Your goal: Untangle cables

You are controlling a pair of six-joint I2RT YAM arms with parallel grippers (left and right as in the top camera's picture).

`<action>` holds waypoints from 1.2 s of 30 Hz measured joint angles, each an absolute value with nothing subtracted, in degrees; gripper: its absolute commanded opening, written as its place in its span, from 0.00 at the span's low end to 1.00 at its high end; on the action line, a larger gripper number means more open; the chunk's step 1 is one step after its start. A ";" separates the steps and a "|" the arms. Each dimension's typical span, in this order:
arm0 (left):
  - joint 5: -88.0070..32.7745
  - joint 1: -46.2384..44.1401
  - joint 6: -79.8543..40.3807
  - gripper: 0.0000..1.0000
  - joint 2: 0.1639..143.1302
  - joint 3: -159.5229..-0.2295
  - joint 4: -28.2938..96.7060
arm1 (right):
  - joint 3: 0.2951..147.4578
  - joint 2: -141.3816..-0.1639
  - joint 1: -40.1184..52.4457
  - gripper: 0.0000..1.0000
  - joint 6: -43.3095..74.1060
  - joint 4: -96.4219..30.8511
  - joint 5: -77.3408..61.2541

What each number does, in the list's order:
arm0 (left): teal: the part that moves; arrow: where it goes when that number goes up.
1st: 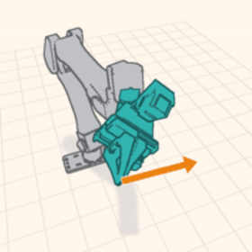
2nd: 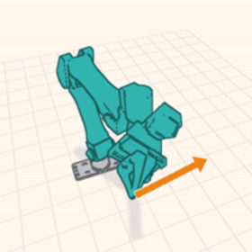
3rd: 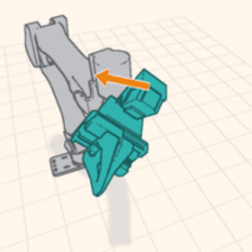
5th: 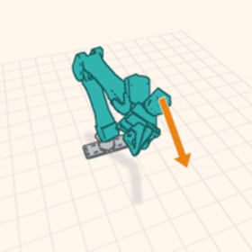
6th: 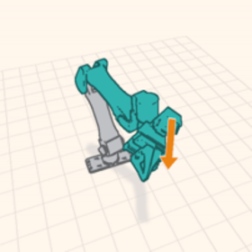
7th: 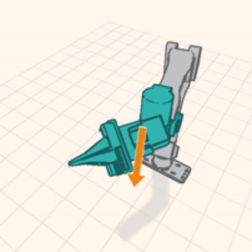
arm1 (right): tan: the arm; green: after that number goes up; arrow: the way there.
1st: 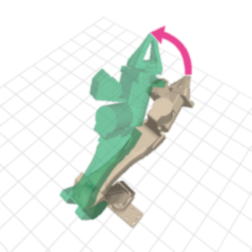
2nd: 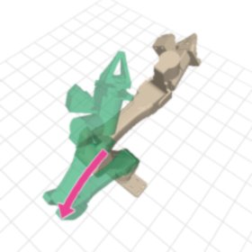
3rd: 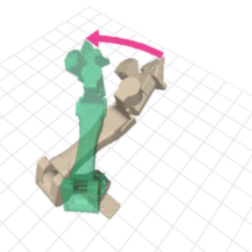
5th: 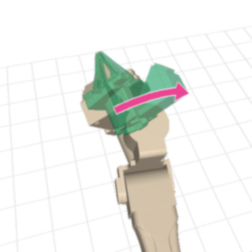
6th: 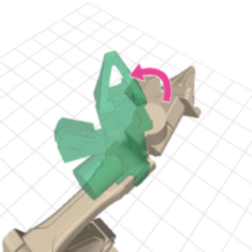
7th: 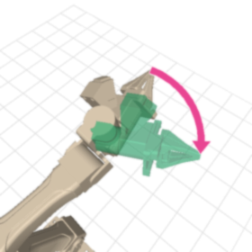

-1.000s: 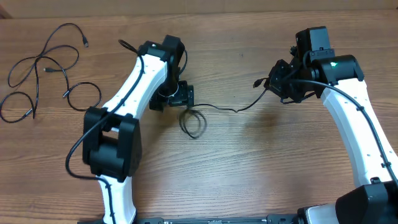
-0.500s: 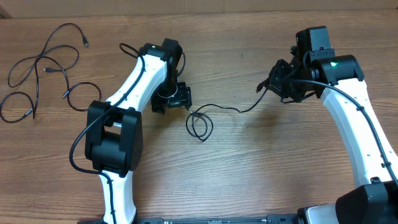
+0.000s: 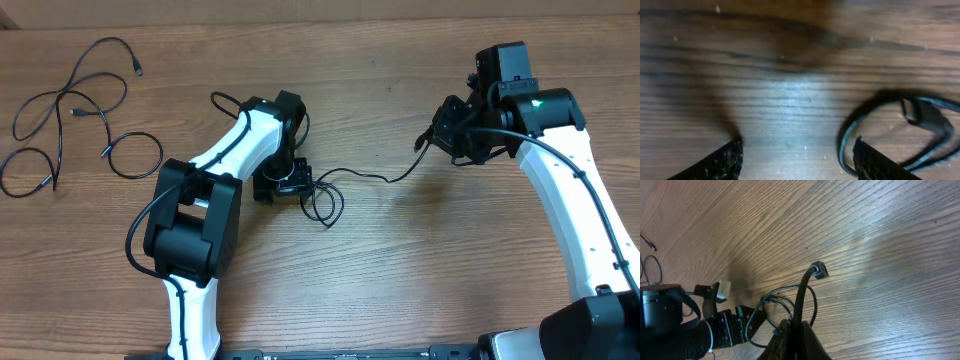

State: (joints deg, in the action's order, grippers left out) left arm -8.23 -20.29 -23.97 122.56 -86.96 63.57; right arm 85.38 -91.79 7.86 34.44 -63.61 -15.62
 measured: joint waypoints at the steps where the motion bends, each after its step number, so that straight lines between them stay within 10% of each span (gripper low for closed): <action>1: -8.12 -20.36 -24.08 0.68 122.45 -86.70 63.22 | 85.38 -91.79 7.86 0.05 34.44 -63.61 -15.62; 14: 1.15 -21.78 -24.51 0.49 121.08 -85.06 56.62 | 85.38 -94.06 7.86 0.05 34.44 -63.61 -15.62; 20: 8.29 -21.78 -25.08 0.04 119.66 -82.65 53.47 | 85.38 -94.19 7.86 0.05 34.44 -63.70 -15.62; 36: 17.52 -13.39 -28.40 0.04 119.83 -92.71 74.43 | 85.38 -94.19 7.86 0.04 34.50 -62.50 -11.09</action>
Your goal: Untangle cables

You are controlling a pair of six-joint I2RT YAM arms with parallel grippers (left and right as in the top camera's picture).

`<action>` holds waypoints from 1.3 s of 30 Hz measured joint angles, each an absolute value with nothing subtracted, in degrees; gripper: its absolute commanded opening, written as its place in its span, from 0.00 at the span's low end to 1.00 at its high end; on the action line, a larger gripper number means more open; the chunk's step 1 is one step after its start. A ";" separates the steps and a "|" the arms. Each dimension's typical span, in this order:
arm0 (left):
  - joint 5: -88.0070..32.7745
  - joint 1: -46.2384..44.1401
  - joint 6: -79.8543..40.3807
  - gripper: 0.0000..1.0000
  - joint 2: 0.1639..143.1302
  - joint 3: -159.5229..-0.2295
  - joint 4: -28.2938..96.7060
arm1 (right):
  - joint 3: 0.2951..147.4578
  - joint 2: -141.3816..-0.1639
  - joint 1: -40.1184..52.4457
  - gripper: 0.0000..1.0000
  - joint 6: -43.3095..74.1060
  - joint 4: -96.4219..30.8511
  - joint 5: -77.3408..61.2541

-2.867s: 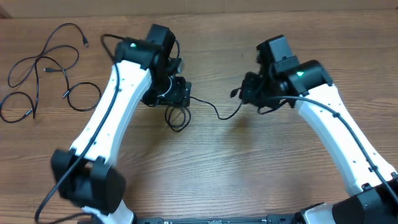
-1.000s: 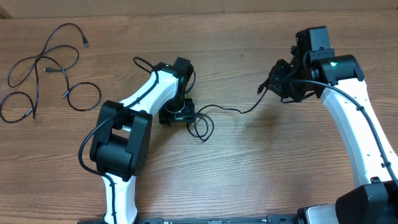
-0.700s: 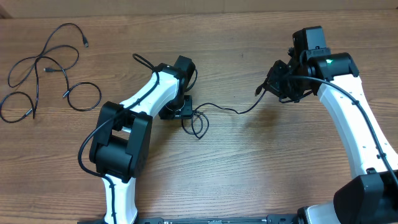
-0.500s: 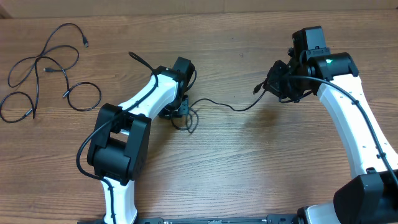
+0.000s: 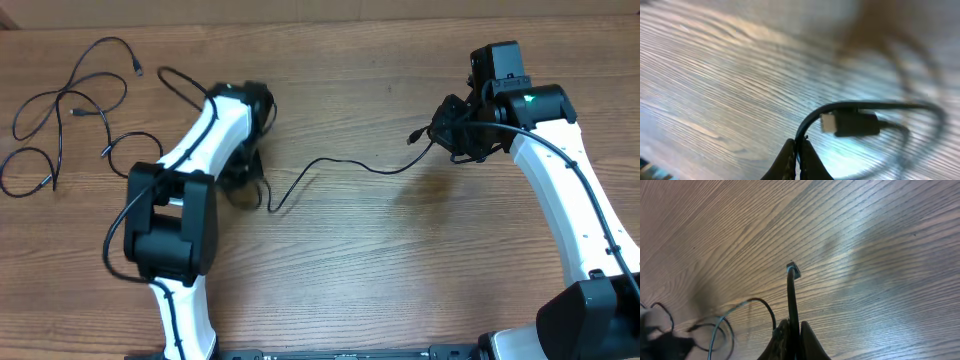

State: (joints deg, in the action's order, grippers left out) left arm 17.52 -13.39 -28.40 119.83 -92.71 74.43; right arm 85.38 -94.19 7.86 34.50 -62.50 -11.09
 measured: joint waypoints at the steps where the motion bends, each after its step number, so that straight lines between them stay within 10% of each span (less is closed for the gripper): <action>1: 17.15 -13.50 -28.51 0.04 118.50 -94.08 75.07 | 85.38 -94.19 7.86 0.04 34.48 -62.52 -11.05; 10: 8.91 -13.52 -28.58 0.05 94.39 -100.14 73.95 | 85.38 -94.19 7.86 0.05 34.50 -62.50 -10.57; 18: 5.56 -13.80 -28.69 0.73 90.32 -99.59 72.58 | 85.38 -94.19 7.86 0.05 34.50 -62.50 -10.52; 23: 3.90 -15.44 -28.64 0.89 98.65 -97.30 69.19 | 85.38 -94.19 7.86 0.05 34.52 -62.52 -10.55; 39: 2.17 -16.91 -26.57 0.75 125.47 -96.25 59.86 | 85.38 -94.26 7.86 0.05 34.50 -62.35 -10.48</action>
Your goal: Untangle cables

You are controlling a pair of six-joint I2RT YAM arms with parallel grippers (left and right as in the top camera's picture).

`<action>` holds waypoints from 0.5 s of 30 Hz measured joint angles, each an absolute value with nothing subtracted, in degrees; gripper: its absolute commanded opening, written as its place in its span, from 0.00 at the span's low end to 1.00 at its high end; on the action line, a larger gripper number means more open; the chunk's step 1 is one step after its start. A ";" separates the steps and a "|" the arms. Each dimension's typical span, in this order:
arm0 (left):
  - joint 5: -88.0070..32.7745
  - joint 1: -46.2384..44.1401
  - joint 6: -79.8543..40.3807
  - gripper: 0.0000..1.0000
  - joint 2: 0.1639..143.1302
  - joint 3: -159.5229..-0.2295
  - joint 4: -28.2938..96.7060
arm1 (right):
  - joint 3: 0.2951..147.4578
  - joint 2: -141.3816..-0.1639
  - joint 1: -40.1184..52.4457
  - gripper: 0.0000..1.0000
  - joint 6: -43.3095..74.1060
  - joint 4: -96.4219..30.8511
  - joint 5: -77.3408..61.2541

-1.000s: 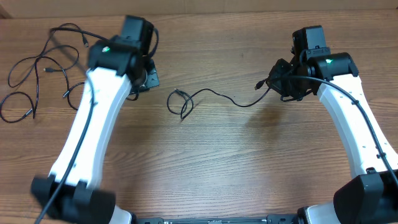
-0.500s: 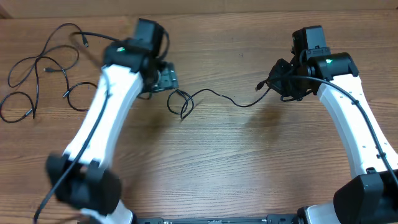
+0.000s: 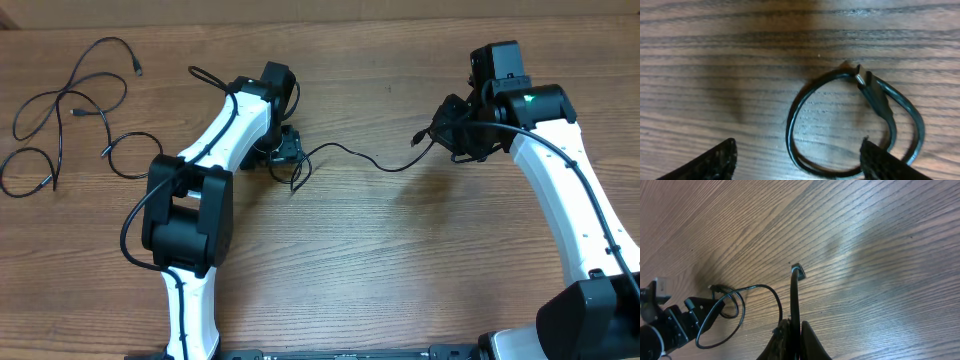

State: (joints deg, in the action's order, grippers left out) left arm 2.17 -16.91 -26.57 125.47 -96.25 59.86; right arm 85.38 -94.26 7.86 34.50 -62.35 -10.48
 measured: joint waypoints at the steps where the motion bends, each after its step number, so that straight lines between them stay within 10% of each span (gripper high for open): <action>1: 2.39 -16.91 -26.57 0.75 125.86 -96.25 59.66 | 85.38 -94.26 7.86 0.05 34.48 -62.35 -10.48; 15: 3.05 -16.91 -24.45 0.53 128.97 -97.89 55.53 | 85.38 -94.26 7.86 0.06 34.48 -62.19 -10.48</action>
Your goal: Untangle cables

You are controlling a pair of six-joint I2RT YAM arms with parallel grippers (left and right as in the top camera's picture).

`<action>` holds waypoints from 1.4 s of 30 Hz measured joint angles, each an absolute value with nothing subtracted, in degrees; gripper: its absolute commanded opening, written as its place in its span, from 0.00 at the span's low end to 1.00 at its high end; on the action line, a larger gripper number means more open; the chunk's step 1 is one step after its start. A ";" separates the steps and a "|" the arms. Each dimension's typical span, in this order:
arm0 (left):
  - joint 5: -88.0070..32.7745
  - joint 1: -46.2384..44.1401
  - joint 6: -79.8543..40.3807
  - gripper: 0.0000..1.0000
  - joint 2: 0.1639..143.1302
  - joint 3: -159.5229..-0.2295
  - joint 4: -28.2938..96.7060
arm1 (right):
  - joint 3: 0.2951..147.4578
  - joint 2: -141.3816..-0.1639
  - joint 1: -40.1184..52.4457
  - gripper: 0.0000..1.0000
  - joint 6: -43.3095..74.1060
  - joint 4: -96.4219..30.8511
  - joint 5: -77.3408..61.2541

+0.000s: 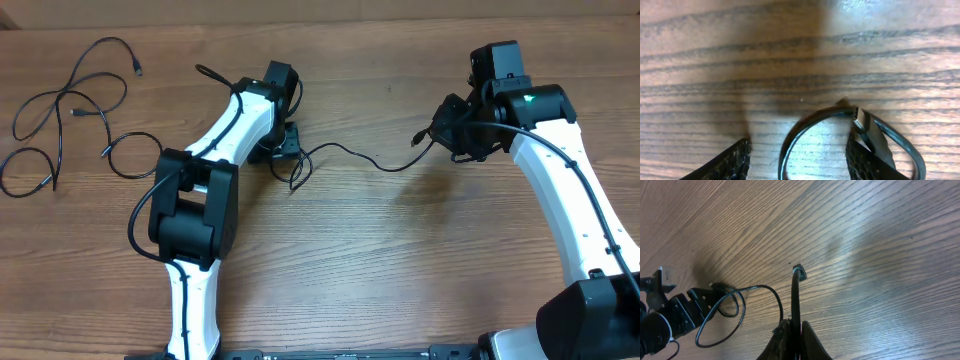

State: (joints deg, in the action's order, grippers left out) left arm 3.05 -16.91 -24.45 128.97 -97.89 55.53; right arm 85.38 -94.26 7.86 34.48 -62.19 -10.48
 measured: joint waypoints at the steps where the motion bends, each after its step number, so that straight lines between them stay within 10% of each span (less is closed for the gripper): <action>1: 2.96 -16.91 -24.05 0.44 129.10 -98.02 55.44 | 85.38 -94.26 7.86 0.06 34.46 -62.15 -10.48; 6: 3.03 -17.52 -23.73 0.04 129.69 -98.85 54.41 | 85.38 -94.26 7.86 0.06 34.46 -62.15 -10.48; 22: 5.37 -17.50 -23.86 0.04 130.72 -103.66 67.83 | 85.38 -94.56 7.86 0.05 34.83 -61.73 -4.78; 37: 4.01 -17.50 -24.05 0.04 95.00 -105.89 69.91 | 85.38 -102.96 7.86 0.09 35.99 -61.56 -1.76; 42: 3.40 -17.50 -24.05 0.04 93.97 -105.89 71.55 | 85.38 -102.96 7.86 0.34 35.38 -61.89 -4.75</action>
